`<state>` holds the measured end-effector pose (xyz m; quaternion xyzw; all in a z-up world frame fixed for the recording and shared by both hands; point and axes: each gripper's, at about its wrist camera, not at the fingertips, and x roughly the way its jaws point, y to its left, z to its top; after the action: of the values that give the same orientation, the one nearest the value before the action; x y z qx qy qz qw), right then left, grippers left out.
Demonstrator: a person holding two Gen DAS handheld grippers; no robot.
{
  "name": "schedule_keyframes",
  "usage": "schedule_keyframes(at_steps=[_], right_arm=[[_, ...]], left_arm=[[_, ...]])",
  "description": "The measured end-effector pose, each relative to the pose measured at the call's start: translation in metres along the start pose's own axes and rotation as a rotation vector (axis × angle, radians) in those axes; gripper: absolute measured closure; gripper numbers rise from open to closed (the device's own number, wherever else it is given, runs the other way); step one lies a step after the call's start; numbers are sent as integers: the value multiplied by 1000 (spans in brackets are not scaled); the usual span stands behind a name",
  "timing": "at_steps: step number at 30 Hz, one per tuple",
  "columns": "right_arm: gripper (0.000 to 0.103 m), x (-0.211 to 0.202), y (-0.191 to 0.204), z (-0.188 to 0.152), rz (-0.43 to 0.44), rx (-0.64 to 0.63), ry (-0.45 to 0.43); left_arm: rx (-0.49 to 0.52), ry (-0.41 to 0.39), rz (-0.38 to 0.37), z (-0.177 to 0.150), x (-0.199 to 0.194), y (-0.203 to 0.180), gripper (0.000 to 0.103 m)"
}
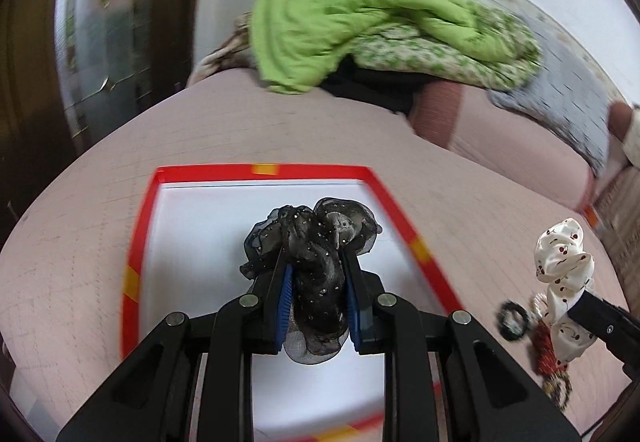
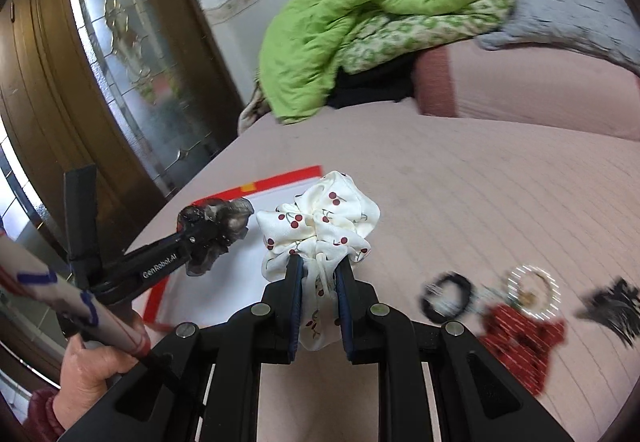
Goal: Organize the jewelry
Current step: 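Carry the black scrunchie with the left tool while the right tool carries the white scrunchie to the tray, then open the left tool in the tray while the right tool releases the white scrunchie beside it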
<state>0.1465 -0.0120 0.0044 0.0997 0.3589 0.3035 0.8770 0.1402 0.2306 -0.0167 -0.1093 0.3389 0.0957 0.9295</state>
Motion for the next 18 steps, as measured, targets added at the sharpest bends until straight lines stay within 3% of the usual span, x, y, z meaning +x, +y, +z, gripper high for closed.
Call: schedule_keyframes(at_steps=[9, 18], right_arm=[[85, 99, 48, 44, 45, -55, 136], [85, 182, 64, 65, -9, -95, 245]], left_arm=[[-100, 55, 47, 26, 41, 49, 81], [-153, 100, 55, 40, 73, 71, 81]])
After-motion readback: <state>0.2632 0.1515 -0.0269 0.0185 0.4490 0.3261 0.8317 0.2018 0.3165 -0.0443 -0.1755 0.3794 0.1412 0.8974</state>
